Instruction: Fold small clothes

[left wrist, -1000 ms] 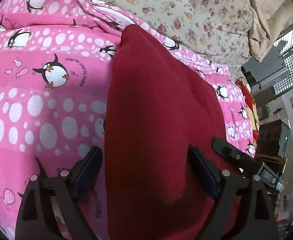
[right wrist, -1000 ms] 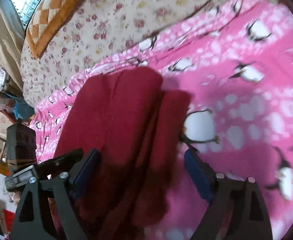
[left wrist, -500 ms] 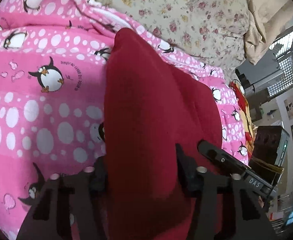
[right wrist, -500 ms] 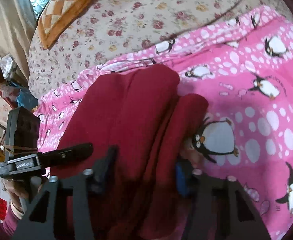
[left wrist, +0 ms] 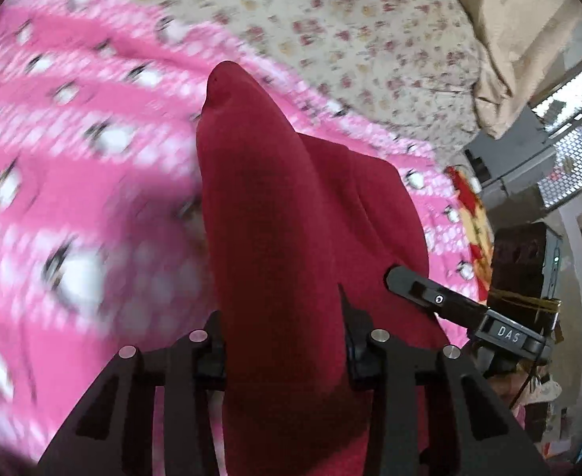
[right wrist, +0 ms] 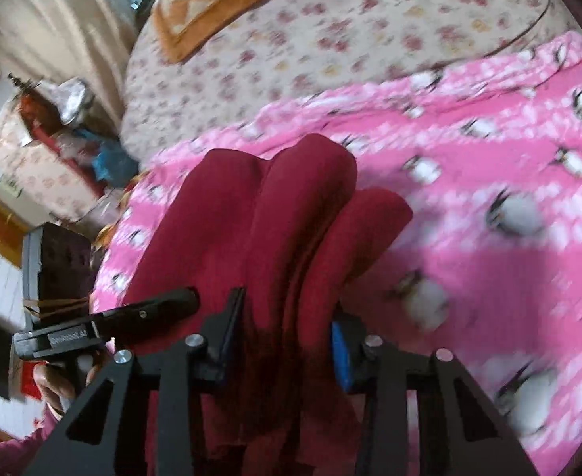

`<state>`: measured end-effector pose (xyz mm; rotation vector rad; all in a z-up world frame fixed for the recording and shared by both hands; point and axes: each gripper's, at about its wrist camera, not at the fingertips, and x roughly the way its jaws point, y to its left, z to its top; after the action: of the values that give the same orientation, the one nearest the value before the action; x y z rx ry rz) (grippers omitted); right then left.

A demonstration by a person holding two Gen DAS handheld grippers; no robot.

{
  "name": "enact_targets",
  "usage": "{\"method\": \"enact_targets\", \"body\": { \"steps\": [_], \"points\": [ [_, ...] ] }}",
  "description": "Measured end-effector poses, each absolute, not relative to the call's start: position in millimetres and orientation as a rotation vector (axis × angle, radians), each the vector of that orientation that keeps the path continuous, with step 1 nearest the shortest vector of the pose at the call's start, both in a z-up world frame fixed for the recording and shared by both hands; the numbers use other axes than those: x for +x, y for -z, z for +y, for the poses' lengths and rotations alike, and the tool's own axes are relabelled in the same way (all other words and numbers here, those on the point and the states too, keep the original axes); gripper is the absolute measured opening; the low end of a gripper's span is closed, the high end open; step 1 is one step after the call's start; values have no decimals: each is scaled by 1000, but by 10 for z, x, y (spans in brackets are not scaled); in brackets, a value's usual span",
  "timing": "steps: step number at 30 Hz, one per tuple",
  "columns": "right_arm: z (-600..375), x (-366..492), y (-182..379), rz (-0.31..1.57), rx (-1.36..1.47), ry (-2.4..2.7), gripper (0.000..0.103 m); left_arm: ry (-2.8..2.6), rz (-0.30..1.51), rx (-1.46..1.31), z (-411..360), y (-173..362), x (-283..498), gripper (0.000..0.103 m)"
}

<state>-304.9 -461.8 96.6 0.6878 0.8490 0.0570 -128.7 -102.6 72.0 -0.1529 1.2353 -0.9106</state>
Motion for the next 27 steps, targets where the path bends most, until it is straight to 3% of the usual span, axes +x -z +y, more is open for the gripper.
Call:
{"method": "enact_targets", "body": {
  "steps": [3,5,6,19,27],
  "points": [
    [-4339,-3066,-735,920,657,-44,43,834,1299,-151,-859,-414,-1356,26],
    [-4257,-3092,-587,952,622,16,51,801,1303,-182,-798,-238,-1356,43],
    [-4224,-3103,-564,964,595,31,56,804,1292,-202,-778,-227,-1357,45],
    [-3650,-3643,-1372,866,325,-6,56,635,1091,20,-736,-591,-1663,48],
    [-3530,-3527,-752,1039,240,74,51,566,1002,102,-650,-717,-1900,48]
  ]
}}
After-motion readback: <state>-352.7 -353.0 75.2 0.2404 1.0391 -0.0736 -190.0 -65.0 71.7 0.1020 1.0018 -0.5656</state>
